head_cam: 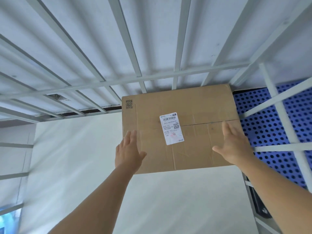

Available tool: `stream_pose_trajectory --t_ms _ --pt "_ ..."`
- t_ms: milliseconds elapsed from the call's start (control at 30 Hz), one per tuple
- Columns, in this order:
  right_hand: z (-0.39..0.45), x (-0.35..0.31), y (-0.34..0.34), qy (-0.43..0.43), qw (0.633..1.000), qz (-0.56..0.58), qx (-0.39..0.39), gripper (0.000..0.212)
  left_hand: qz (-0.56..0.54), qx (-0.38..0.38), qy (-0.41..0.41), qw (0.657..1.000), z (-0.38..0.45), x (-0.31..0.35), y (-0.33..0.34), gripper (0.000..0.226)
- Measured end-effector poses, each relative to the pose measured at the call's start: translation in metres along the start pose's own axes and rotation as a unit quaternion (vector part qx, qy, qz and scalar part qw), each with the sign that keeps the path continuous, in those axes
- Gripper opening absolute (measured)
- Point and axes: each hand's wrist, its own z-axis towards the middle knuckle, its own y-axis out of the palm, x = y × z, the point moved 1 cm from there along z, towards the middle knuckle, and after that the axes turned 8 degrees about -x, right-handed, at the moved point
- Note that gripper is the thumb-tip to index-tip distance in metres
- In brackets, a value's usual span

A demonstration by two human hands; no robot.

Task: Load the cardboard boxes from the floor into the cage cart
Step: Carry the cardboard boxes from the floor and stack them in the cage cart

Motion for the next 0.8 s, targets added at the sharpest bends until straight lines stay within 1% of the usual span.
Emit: stream_pose_trajectory --t_ms 133,267,333,367,433,533,700,800 --pt "-0.061 -0.021 -0.03 -0.033 0.999 -0.027 0.014 0.101 0.034 0.019 0.043 0.998 -0.052 0.015 -0.04 0.087" --pt "-0.131 -0.04 -0.069 -0.059 0.998 0.002 0.036 0.099 0.038 0.032 0.062 0.997 -0.111 0.03 -0.086 0.087" --pt "-0.248 -0.027 -0.107 -0.047 0.996 0.004 0.076 0.098 0.064 0.067 0.126 0.988 -0.212 0.052 -0.13 0.086" --pt "-0.247 -0.028 -0.103 -0.054 0.996 0.001 0.072 0.098 0.072 0.069 0.136 0.986 -0.213 0.053 -0.131 0.086" --pt "-0.311 -0.012 -0.115 -0.024 0.991 0.028 0.132 0.098 0.08 0.101 0.205 0.97 -0.262 0.078 -0.15 0.085" --pt "-0.31 -0.017 -0.111 -0.042 0.99 0.042 0.125 0.097 0.078 0.103 0.209 0.969 -0.264 0.082 -0.153 0.086" --pt "-0.329 -0.028 -0.102 -0.06 0.991 0.051 0.111 0.093 0.072 0.105 0.205 0.971 -0.28 0.069 -0.148 0.084" --pt "-0.384 -0.016 -0.101 -0.025 0.988 0.058 0.138 0.093 0.081 0.108 0.259 0.956 -0.32 0.075 -0.149 0.084"
